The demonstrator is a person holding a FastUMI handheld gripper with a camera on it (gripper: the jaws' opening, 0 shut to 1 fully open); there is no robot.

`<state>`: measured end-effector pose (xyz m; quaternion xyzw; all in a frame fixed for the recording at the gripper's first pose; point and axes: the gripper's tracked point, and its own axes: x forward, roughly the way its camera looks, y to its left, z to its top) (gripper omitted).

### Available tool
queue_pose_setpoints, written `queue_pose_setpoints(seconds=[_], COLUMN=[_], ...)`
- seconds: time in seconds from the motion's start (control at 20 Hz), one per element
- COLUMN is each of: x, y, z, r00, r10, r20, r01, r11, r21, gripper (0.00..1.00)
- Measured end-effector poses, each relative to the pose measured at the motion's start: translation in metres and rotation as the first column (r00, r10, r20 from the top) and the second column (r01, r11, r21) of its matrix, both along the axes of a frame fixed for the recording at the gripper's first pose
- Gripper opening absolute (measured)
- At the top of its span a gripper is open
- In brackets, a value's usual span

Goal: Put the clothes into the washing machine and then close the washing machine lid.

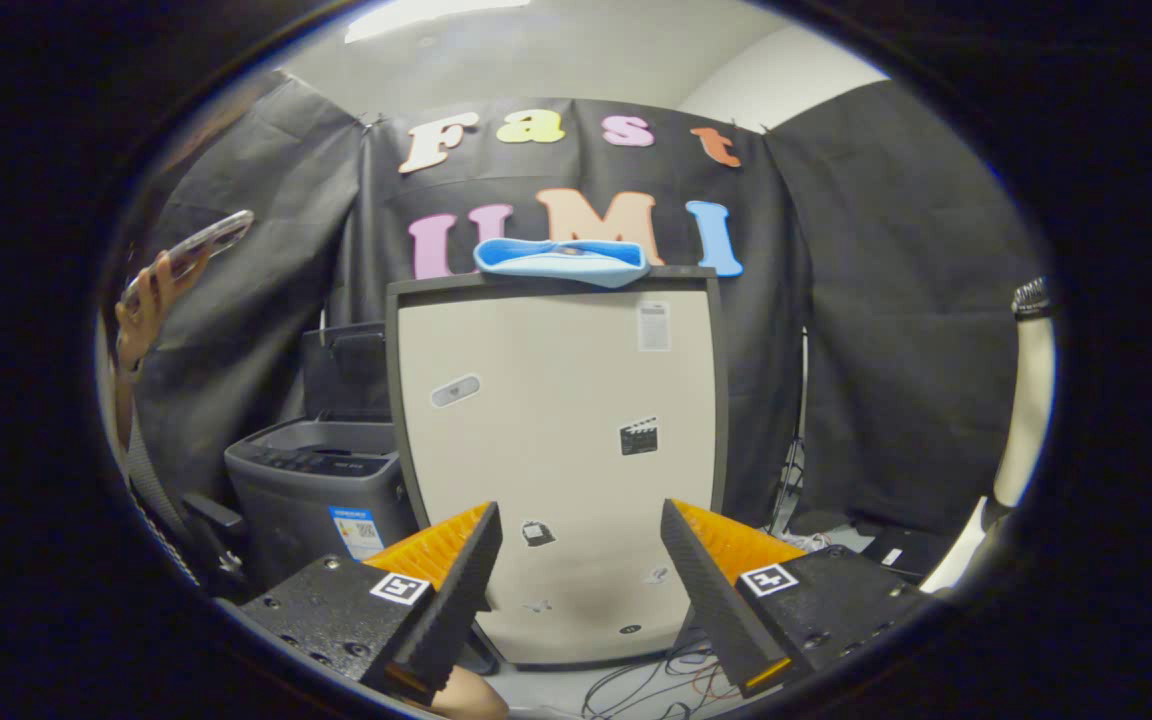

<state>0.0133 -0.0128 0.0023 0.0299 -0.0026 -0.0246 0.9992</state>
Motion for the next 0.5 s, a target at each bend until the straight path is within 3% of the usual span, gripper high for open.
queue_pose_setpoints(seconds=[0.25, 0.5], x=[0.034, 0.077], y=[-0.003, 0.014], z=[0.038, 0.143], r00=[0.999, 0.997], r10=[-0.041, -0.031], r20=[0.019, 0.066], r01=[0.041, 0.024], r11=[0.999, 0.995], r21=[0.031, 0.101], gripper=[0.97, 0.97])
